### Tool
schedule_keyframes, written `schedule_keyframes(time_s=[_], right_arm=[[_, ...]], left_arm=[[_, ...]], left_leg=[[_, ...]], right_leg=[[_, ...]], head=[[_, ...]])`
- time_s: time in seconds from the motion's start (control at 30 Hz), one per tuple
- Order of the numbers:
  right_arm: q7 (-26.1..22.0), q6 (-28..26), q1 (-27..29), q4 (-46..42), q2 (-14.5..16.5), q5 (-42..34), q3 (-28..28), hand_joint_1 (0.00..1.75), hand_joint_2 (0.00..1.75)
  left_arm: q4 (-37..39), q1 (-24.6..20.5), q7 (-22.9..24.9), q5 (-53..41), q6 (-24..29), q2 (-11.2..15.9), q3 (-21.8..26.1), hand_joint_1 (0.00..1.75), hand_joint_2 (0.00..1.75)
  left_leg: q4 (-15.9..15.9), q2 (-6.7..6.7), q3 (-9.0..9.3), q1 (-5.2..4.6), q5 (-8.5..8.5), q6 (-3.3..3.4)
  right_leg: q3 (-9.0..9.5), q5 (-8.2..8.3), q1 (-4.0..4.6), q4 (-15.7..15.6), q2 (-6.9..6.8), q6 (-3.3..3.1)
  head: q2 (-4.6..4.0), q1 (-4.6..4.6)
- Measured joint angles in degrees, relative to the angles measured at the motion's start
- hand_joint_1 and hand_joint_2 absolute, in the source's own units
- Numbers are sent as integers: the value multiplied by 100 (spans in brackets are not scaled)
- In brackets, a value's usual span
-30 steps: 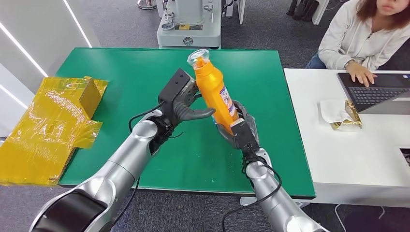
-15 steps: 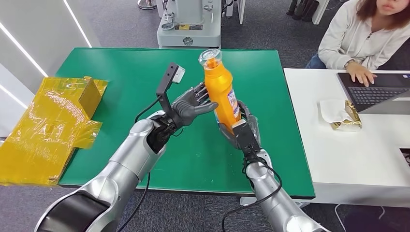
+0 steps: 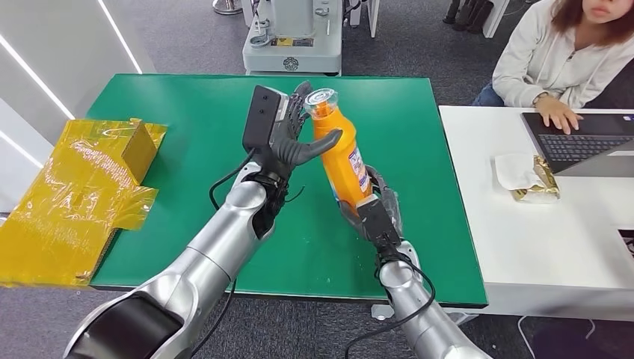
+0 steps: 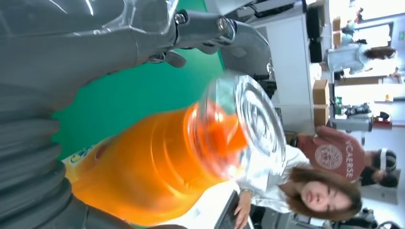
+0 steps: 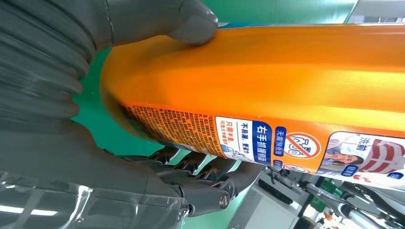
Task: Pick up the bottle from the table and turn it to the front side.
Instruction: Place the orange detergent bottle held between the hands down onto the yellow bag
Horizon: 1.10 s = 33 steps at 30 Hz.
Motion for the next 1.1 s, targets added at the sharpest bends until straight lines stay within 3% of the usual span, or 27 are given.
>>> schedule_keyframes(time_s=[0.13,0.27,0.33,0.63,0.9,0.97,1.03,1.1], right_arm=[[11,22,22,-47,0,8,-3,175,175],[22,113,24,-55,0,23,-4,175,175],[24,124,21,-51,0,36,-5,175,175],[-48,191,-47,61,34,117,-57,175,175],[-52,191,-98,160,69,119,-102,175,175],[-52,190,-103,170,73,123,-106,175,175],[-51,187,-106,184,82,134,-111,175,175],[-50,183,-114,210,93,150,-125,175,175]], left_arm=[[0,-1,-67,-190,245,-4,-156,0,175],[16,-9,-229,-948,1233,30,-412,0,175],[42,-18,-213,-1106,1372,57,-482,0,175],[205,8,407,-740,7,109,-462,0,175],[330,12,484,-698,-94,108,-443,0,175],[350,12,490,-697,-120,106,-438,74,175],[366,11,532,-656,-215,100,-419,158,175],[374,9,653,-533,-398,86,-368,171,175]], left_leg=[[0,2,1,0,0,0],[0,1,0,0,0,0],[0,0,0,0,0,0],[0,0,-2,0,0,0],[-1,0,-2,0,0,0],[-1,0,-2,0,0,0],[0,0,-1,0,0,0],[0,0,-2,0,0,0]], right_leg=[[0,0,0,1,2,0],[1,0,0,2,1,0],[1,0,0,2,-1,0],[1,0,0,1,0,0],[1,0,0,1,-1,0],[1,0,0,1,-1,0],[1,0,0,1,-1,0],[1,0,0,1,-1,0]], head=[[0,0],[0,-1],[0,-1],[0,0],[0,0],[0,0],[0,0],[0,0]])
